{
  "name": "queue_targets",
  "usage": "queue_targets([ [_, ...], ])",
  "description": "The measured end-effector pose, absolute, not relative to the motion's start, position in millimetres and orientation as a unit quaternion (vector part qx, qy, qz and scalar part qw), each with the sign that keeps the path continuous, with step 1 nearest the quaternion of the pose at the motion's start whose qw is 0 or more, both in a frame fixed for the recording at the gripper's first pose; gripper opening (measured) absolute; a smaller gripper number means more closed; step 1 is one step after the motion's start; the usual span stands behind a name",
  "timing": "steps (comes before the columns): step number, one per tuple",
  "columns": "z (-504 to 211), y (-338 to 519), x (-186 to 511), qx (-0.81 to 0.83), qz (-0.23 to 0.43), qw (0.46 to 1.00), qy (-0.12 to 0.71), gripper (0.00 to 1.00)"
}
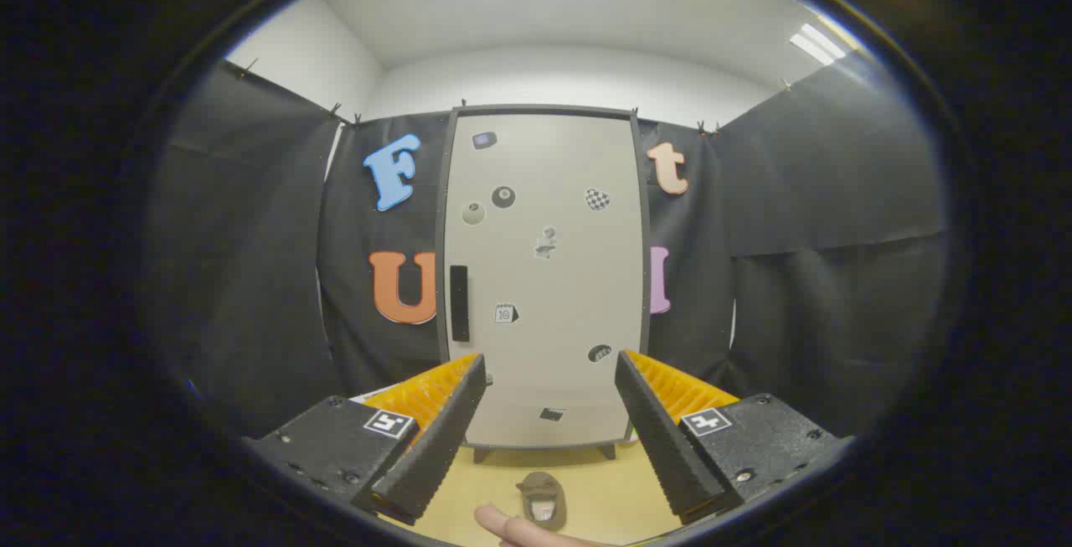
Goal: Open the shoe cabinet door, grab the shoes and put them into the shoe cabinet, then close the shoe cabinet door.
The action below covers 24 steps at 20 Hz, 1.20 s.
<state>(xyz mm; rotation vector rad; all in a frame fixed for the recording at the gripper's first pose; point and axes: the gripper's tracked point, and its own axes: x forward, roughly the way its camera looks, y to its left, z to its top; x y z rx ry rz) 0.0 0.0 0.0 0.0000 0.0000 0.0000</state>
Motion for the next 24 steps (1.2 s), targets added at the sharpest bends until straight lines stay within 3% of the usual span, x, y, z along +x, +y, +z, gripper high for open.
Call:
queue_targets([
  [14,21,14,9,0.004,0.023,1.000,-0.002,1.00],
  [24,38,45,79,-0.011,0.043,0.999,-0.027,1.00],
])
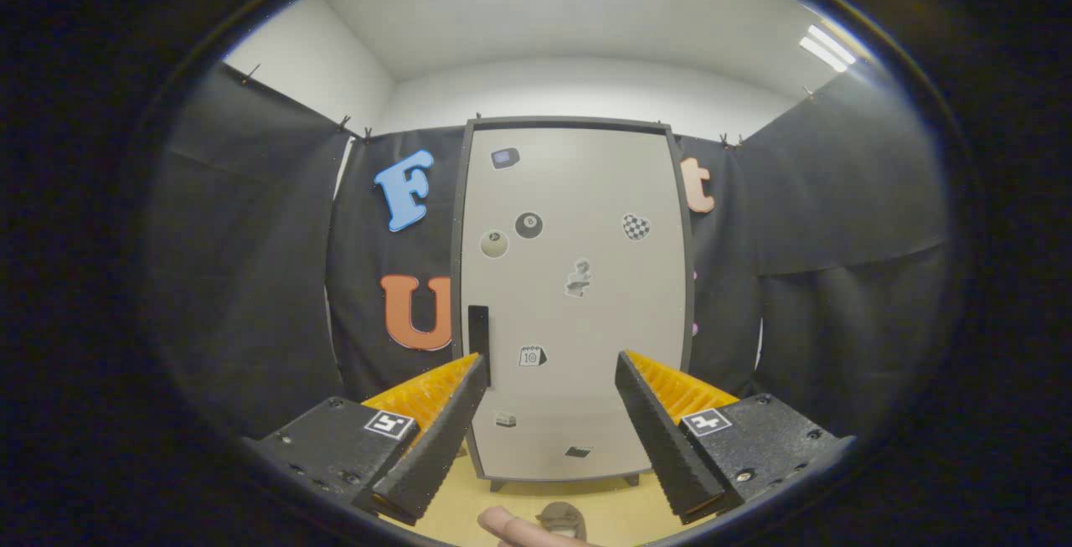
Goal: Open the shoe cabinet door, grab the shoes and put them into the shoe cabinet, then close the shoe cabinet door.
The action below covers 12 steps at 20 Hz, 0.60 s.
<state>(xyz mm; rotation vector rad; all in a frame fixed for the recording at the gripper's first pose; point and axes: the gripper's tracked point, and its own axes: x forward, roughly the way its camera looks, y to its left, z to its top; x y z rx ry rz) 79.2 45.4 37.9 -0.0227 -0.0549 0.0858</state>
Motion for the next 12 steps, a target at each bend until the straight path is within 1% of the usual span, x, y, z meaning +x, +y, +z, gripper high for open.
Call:
queue_targets([
  [3,31,74,119,0.011,0.084,0.996,-0.010,1.00],
  [8,14,109,192,0.037,0.120,0.992,0.029,1.00],
  [12,5,130,251,0.016,0.117,0.992,0.032,1.00],
])
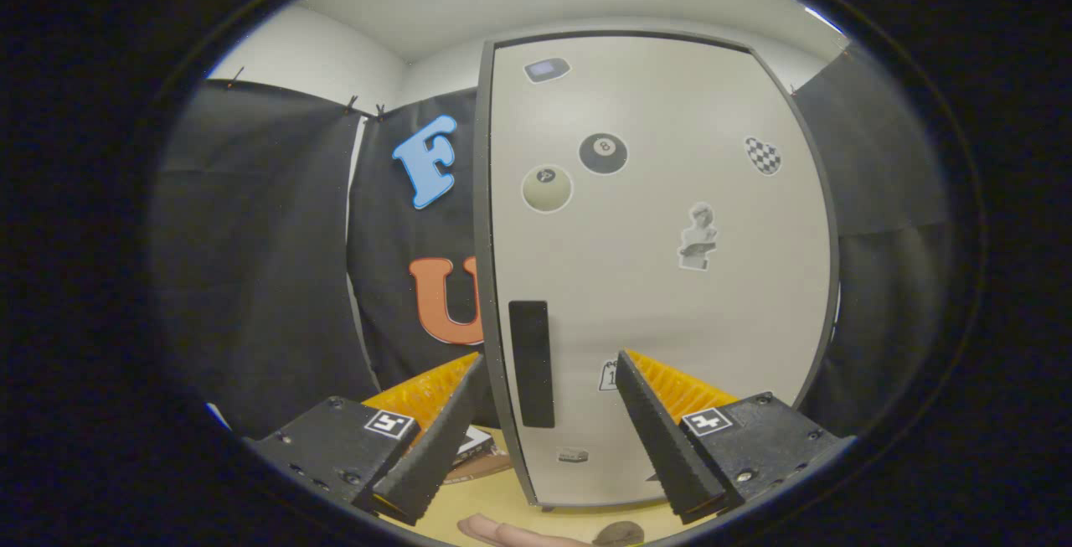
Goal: Open the shoe cabinet door, grab the shoes and put them into the shoe cabinet, then close the shoe cabinet door.
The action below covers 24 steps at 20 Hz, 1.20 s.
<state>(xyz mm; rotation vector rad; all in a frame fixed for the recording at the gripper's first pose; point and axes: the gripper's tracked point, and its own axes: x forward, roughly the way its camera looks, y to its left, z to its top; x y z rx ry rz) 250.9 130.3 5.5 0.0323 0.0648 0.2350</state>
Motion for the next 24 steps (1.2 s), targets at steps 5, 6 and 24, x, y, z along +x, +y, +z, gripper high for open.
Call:
queue_targets([
  [5,-17,142,289,-0.008,0.115,0.992,0.050,0.99],
  [6,-19,142,294,-0.007,0.117,0.992,0.052,0.90],
  [24,-34,143,261,-0.001,0.135,0.988,0.081,0.33],
])
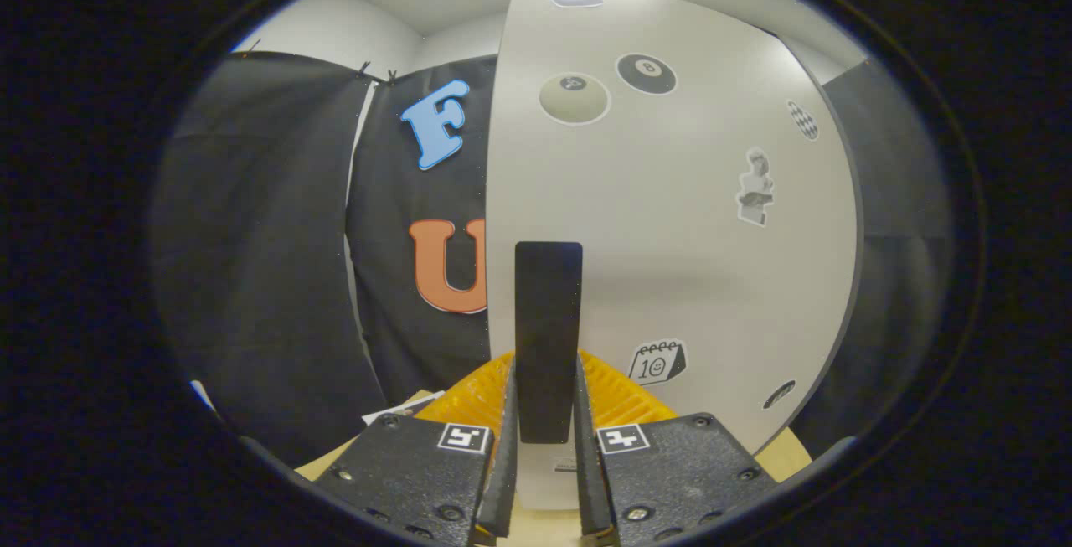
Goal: Open the shoe cabinet door, grab the shoes and put them into the shoe cabinet, then close the shoe cabinet door.
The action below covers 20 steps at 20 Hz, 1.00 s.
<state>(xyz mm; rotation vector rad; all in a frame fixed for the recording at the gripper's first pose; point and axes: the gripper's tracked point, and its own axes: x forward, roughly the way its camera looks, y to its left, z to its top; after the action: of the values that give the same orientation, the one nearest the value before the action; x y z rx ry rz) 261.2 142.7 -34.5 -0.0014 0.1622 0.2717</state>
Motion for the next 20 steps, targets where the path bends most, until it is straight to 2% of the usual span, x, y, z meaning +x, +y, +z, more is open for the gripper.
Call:
queue_targets([
  [7,-27,127,216,0.008,0.209,0.973,0.100,0.29],
  [20,-22,60,148,-0.002,0.248,0.964,0.096,0.28],
])
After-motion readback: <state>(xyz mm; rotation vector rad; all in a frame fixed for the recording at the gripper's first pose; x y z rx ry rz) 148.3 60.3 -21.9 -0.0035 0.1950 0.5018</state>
